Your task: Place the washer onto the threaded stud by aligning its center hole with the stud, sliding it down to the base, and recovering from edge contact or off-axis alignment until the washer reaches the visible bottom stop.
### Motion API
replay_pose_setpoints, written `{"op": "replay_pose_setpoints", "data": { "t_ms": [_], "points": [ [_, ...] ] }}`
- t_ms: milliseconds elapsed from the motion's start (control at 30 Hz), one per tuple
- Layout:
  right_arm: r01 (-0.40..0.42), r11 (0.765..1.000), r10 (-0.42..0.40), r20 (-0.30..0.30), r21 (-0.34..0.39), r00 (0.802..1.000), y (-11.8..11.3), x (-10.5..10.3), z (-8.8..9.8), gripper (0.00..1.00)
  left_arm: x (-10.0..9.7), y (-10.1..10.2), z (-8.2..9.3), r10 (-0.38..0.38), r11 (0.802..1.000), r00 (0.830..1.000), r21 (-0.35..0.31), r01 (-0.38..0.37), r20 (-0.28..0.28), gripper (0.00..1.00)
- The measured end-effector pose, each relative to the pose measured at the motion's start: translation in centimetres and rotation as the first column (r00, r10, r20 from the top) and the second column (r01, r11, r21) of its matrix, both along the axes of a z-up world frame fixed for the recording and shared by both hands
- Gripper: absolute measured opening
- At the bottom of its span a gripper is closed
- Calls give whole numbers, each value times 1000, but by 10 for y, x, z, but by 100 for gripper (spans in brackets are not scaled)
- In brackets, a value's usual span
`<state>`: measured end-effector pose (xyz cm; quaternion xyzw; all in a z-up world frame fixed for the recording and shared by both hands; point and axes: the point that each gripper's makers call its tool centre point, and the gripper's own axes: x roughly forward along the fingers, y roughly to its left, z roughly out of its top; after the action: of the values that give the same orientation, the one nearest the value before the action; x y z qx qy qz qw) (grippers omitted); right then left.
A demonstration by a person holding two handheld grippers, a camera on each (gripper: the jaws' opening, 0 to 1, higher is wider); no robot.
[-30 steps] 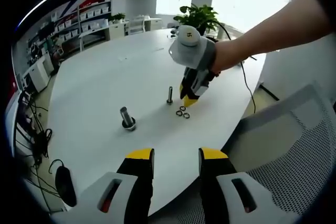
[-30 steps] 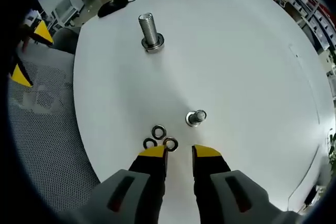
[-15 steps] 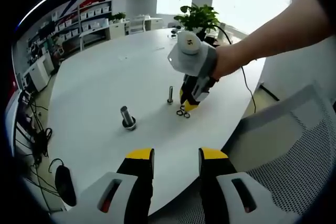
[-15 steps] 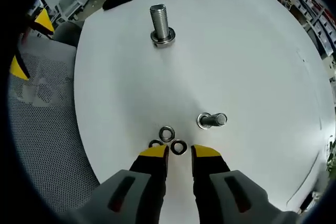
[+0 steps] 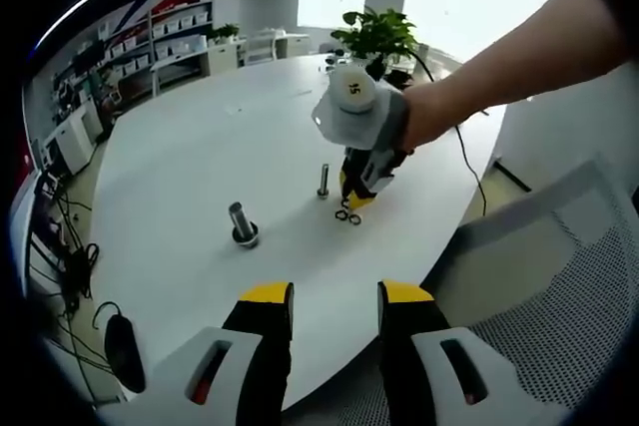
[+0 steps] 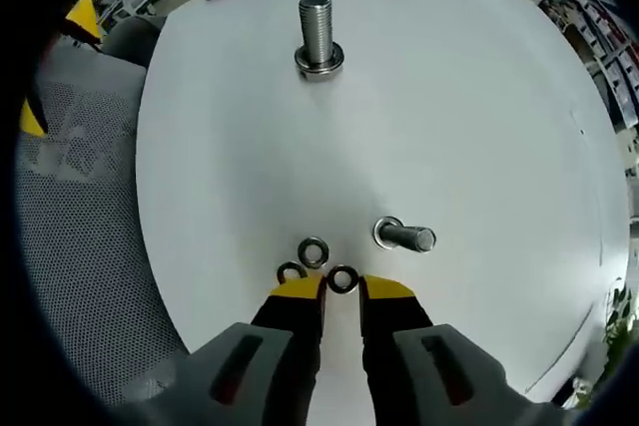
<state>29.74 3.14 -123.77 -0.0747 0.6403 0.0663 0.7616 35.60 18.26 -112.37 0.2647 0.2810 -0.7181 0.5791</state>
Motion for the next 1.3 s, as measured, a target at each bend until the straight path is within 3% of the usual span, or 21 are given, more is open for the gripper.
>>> {"op": "replay_pose_setpoints", "data": {
  "t_ms": [233, 500, 667, 800, 867, 1067, 1300],
  "points": [
    [33, 999, -34, -67, -20, 997, 2, 0, 0, 16, -1, -1, 1, -2, 1000, 1000, -2, 2, 2, 32],
    [-2, 997, -5, -93, -71, 996, 6, 0, -1, 15, 1, -1, 6, 9, 1000, 1000, -19, -9, 2, 32],
    [55, 996, -58, -49, -68, 997, 5, -2, 0, 15, 1, -2, 6, 9, 1000, 1000, -20, -9, 1, 32],
    [89, 994, -86, 62, -57, 994, 2, 1, -3, 15, 1, -2, 6, 8, 1000, 1000, -18, -8, 2, 32],
    [146, 989, -142, 99, -27, 985, 1, 0, -3, 14, 0, -1, 7, 8, 1000, 1000, -18, -8, 3, 32],
    [186, 983, -185, 126, 7, 975, -5, -2, -3, 14, 1, -2, 9, 16, 1000, 1000, -22, -16, 1, 32],
    [182, 983, -183, 93, 20, 979, -4, -10, -1, 14, 1, -2, 13, 23, 999, 1000, -31, -23, -8, 32]
  ]
}}
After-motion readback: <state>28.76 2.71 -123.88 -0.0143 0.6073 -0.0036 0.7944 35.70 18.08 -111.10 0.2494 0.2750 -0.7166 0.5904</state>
